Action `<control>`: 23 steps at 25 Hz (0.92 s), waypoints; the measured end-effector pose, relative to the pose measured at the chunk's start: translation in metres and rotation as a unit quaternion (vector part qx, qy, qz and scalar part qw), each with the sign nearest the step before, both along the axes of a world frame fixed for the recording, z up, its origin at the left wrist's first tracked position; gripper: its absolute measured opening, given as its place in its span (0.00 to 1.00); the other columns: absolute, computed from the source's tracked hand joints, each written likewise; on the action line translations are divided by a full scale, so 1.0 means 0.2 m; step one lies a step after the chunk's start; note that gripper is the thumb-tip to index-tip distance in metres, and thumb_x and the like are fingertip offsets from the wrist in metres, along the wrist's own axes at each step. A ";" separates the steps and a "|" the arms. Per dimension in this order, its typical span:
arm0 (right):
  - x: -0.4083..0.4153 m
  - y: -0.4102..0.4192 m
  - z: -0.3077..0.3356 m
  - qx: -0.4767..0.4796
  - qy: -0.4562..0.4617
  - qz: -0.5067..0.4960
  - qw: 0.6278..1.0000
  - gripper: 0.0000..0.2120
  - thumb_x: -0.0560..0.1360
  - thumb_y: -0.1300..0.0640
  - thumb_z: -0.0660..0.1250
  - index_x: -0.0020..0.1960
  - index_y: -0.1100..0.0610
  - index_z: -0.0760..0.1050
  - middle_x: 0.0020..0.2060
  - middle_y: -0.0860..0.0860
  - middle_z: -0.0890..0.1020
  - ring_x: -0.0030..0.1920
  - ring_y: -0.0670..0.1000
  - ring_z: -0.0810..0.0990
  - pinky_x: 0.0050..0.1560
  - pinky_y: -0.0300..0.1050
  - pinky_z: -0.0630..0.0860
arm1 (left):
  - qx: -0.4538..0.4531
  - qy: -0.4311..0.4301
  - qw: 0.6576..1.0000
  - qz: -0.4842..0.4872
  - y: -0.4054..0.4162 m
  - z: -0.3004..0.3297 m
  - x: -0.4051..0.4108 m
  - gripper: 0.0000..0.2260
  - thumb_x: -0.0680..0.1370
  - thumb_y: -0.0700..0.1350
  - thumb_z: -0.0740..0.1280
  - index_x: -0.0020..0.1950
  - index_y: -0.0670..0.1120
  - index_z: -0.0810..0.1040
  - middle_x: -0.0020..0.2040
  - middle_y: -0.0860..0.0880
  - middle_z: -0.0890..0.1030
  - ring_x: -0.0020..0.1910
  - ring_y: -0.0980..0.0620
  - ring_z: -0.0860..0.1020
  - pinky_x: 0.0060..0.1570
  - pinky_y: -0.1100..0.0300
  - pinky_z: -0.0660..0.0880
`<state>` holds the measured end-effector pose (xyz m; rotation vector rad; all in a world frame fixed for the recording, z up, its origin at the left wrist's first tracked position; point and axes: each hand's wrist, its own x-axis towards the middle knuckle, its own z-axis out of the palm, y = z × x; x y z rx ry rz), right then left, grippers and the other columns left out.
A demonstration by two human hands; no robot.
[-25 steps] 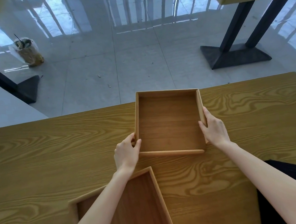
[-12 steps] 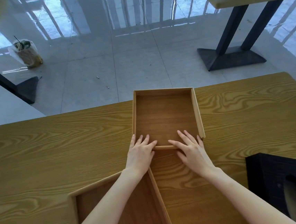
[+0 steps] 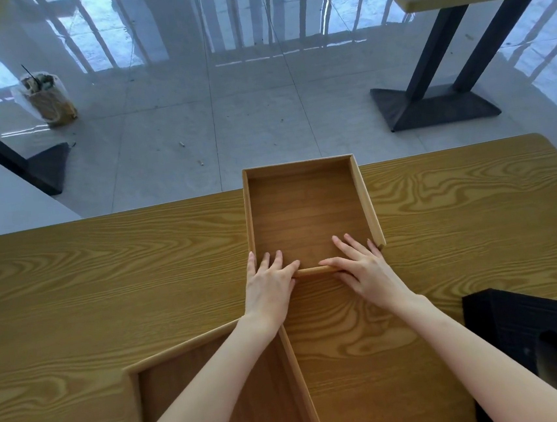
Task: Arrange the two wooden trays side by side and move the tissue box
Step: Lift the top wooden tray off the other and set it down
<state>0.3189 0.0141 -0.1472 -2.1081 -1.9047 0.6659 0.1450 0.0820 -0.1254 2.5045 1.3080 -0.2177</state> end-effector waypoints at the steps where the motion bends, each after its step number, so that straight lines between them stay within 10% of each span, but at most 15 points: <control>1: 0.01 0.01 0.00 -0.002 -0.001 0.003 1.000 0.16 0.77 0.55 0.60 0.63 0.45 0.71 0.73 0.54 0.60 0.75 0.55 0.53 0.73 0.61 0.48 | -0.001 0.002 1.000 0.001 0.00 0.00 0.01 0.19 0.81 0.46 0.54 0.72 0.53 0.62 0.75 0.44 0.61 0.75 0.45 0.58 0.75 0.47 0.43; 23: 0.02 -0.03 0.02 -0.014 0.002 -0.015 1.000 0.16 0.76 0.57 0.60 0.62 0.44 0.71 0.74 0.52 0.60 0.75 0.53 0.53 0.73 0.59 0.47 | -0.003 -0.004 1.000 0.007 -0.04 0.00 0.03 0.18 0.80 0.47 0.55 0.70 0.54 0.65 0.75 0.45 0.63 0.74 0.45 0.60 0.75 0.47 0.45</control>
